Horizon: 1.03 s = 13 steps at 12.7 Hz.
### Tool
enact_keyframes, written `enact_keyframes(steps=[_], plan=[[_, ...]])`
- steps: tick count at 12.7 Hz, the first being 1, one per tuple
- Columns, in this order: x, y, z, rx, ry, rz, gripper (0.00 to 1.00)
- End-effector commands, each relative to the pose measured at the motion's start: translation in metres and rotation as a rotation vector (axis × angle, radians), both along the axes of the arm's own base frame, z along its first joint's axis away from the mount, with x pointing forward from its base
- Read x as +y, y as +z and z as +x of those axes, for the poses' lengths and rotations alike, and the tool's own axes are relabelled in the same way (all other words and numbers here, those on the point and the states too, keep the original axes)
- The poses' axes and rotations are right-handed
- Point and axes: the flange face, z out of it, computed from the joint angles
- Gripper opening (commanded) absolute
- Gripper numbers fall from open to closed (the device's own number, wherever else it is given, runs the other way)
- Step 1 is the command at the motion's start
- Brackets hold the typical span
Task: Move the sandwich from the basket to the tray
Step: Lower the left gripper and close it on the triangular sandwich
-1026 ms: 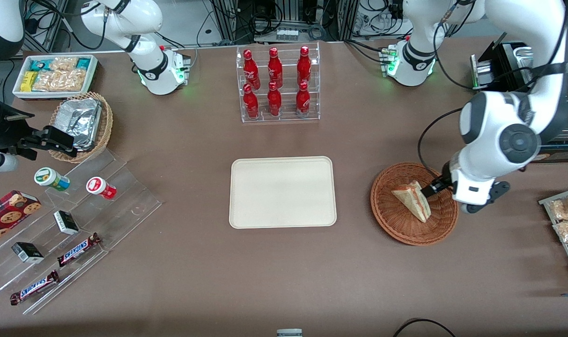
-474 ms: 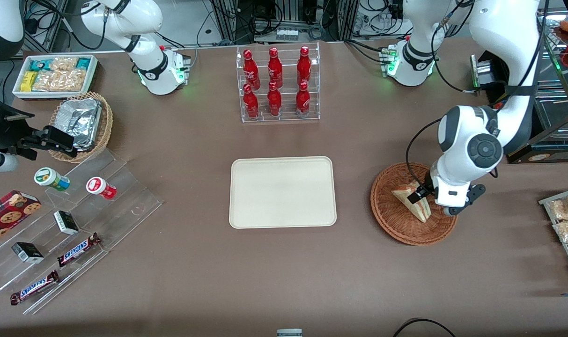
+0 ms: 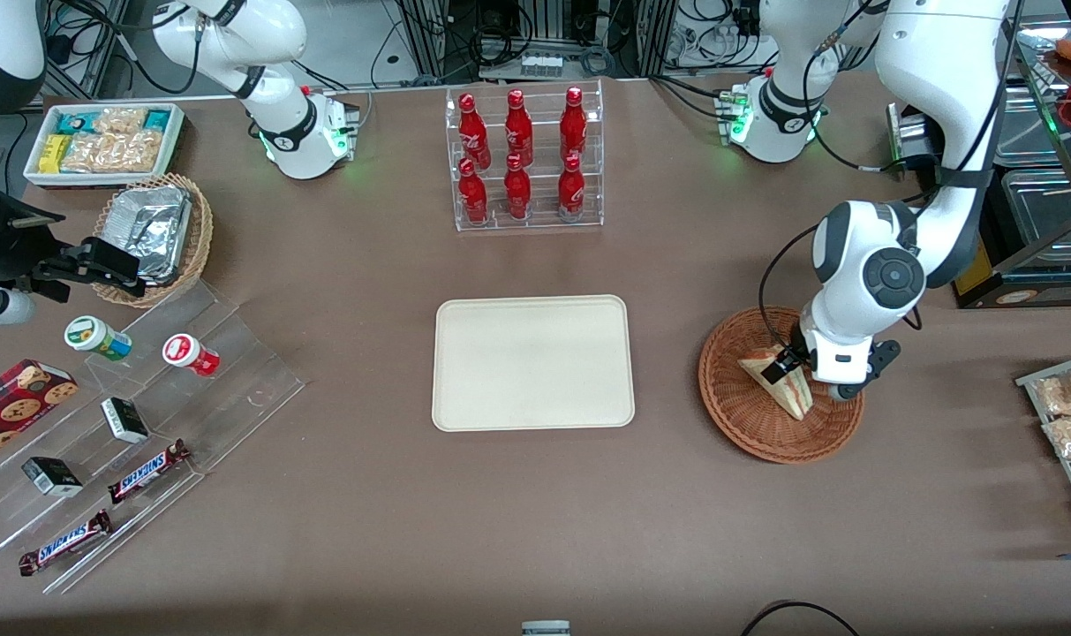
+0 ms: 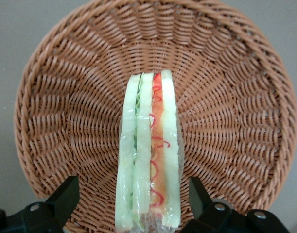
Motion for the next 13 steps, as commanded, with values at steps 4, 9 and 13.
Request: enact_keyframes(steps=[4, 9, 13], plan=[[-0.013, -0.01, -0.002, -0.005, 0.03, -0.002, 0.32], [-0.017, 0.025, 0.016, -0.032, 0.041, -0.007, 0.0], [-0.056, 0.112, 0.036, 0.106, -0.015, 0.016, 0.0]])
